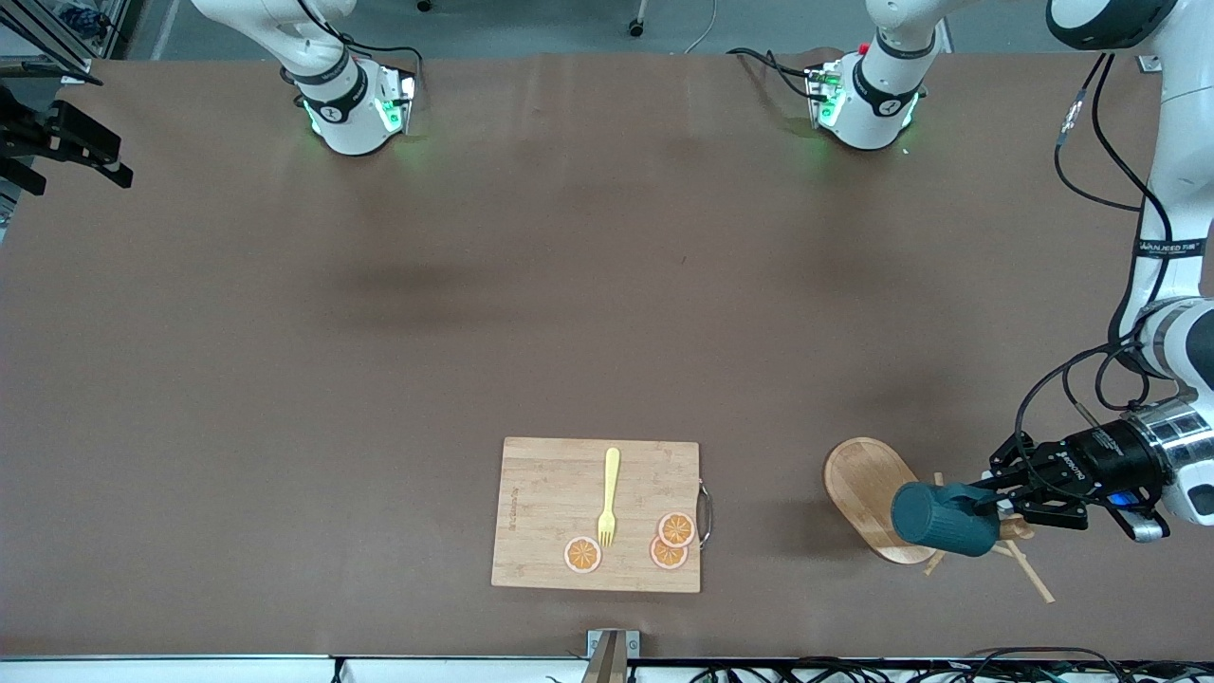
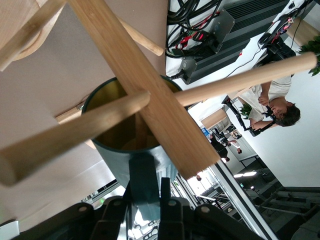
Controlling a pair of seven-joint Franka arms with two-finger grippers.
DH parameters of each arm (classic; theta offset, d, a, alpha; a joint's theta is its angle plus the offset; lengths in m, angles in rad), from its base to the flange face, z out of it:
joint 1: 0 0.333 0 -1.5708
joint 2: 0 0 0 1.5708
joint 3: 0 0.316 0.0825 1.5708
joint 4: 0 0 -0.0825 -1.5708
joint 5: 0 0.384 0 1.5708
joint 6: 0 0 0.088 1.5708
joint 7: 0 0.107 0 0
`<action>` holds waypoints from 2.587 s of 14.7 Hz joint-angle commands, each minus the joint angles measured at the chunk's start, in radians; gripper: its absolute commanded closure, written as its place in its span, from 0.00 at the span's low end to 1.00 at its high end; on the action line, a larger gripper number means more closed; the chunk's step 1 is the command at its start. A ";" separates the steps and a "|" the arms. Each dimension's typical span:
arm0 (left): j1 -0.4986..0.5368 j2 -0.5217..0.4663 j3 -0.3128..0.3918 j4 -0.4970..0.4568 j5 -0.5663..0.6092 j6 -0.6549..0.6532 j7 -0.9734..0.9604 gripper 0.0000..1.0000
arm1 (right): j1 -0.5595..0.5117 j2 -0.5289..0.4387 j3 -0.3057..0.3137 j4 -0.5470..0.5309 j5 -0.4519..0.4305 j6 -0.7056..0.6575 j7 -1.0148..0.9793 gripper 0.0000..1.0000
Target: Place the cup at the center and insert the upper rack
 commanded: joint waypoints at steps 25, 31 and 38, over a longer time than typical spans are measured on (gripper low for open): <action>-0.397 -0.615 0.148 -0.040 1.120 -0.488 0.370 0.00 | -0.005 -0.032 0.001 -0.018 -0.021 0.005 0.005 0.00; -0.611 -0.803 0.387 -0.307 1.006 -0.409 0.425 0.00 | -0.007 -0.032 0.001 -0.018 -0.021 0.004 0.003 0.00; -0.548 -0.885 0.318 -0.428 1.006 -0.332 0.444 0.00 | -0.007 -0.032 0.000 -0.015 -0.021 0.002 0.003 0.00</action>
